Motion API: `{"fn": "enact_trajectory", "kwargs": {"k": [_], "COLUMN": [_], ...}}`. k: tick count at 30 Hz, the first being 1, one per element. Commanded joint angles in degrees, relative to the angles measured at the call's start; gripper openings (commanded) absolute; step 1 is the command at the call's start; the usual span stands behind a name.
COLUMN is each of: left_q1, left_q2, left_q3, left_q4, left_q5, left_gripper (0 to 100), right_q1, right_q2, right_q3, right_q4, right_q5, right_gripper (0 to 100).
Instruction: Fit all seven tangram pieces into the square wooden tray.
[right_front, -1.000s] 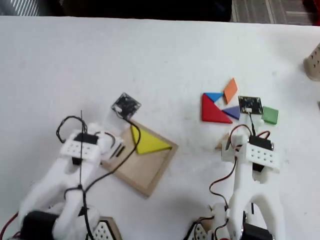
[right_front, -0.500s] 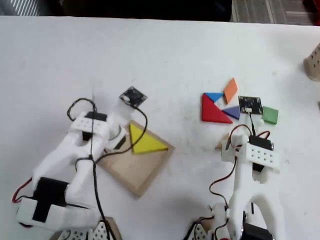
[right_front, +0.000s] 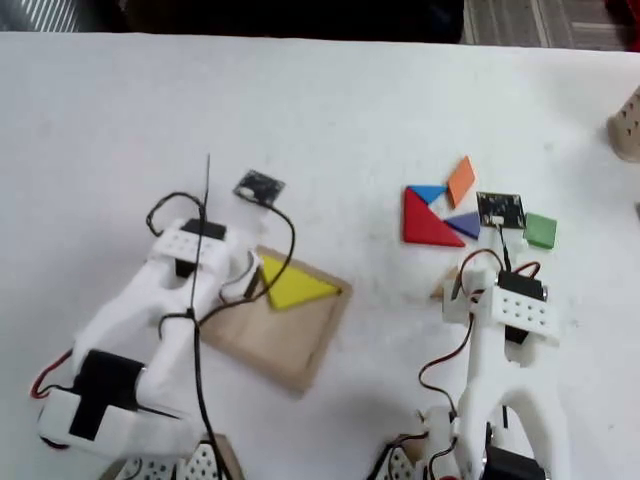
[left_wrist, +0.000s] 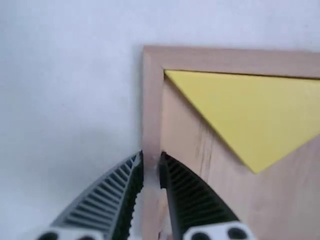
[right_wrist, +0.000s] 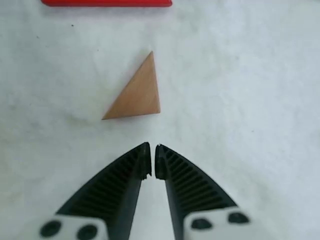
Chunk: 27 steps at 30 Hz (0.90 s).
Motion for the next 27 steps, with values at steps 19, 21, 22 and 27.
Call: {"fn": "enact_trajectory", "kwargs": {"k": [19,21,22,27], "left_q1": [0.84,0.84,0.84,0.4], "left_q2": [2.07,5.05,6.81,11.03], "left_q3": [-10.55,-10.9,-10.99,-14.42], "left_q4": [1.14,1.05,0.97,4.31], "left_q5": [14.33,12.75,12.31,11.52], "left_gripper": [3,3,4,21], "right_q1": [-0.4,-0.4,-0.4,-0.4], "right_q2": [-1.54,-1.54,-1.54,-1.54], "right_q3": [-0.26,-0.18,-0.18,-0.18], "right_q4": [-0.92,-0.92,-0.92,-0.92], "right_q5": [0.97,2.46,2.64,2.73], "right_gripper": [2.5,2.5,2.5,2.5]}}
